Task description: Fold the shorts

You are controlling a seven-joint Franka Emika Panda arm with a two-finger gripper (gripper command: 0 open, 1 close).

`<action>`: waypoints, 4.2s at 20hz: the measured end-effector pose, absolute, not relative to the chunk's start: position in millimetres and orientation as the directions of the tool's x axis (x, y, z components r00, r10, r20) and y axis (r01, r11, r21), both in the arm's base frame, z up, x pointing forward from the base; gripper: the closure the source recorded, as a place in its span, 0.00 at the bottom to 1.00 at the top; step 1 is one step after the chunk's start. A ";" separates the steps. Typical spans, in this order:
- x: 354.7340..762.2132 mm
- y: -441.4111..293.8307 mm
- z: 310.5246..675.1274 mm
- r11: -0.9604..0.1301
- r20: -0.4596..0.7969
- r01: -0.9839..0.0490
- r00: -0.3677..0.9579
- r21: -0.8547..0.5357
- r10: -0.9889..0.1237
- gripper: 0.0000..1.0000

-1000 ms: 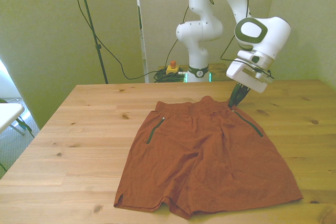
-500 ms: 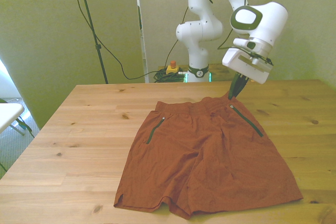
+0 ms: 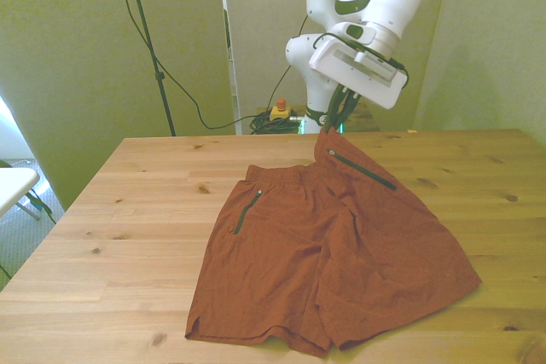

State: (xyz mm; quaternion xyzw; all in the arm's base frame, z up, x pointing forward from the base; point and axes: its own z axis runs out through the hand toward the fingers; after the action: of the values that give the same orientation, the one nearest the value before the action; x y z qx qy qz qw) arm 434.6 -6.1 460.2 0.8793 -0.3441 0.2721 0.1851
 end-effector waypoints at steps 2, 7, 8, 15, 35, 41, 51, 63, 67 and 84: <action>436.7 -24.3 466.4 -0.674 0.610 -0.727 0.595 0.132 -0.523 1.00; 440.2 -69.4 465.3 -0.605 0.610 -0.784 0.549 0.138 -0.572 1.00; 440.3 -77.4 460.2 -0.594 0.604 -0.791 0.547 0.147 -0.579 1.00; 433.0 -121.6 386.1 -0.517 0.535 -0.821 0.557 0.241 -0.635 0.00; 467.6 -111.8 430.2 -0.622 0.624 -0.765 0.570 0.167 -0.534 0.00; 468.2 19.2 401.6 -0.835 0.653 -0.510 0.707 0.206 -0.271 0.00; 465.1 103.3 328.7 -0.928 0.722 -0.267 0.692 0.260 0.003 0.00; 512.0 75.1 313.5 -0.919 0.735 -0.289 0.678 0.270 0.002 0.00; 524.2 70.6 312.3 -0.917 0.744 -0.299 0.668 0.262 -0.005 0.00; 539.5 74.8 303.1 -0.919 0.765 -0.343 0.639 0.194 -0.078 1.00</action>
State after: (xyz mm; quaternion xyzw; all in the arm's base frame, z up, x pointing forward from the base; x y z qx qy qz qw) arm 539.5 74.8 303.1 0.8906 -0.1182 0.4078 0.1630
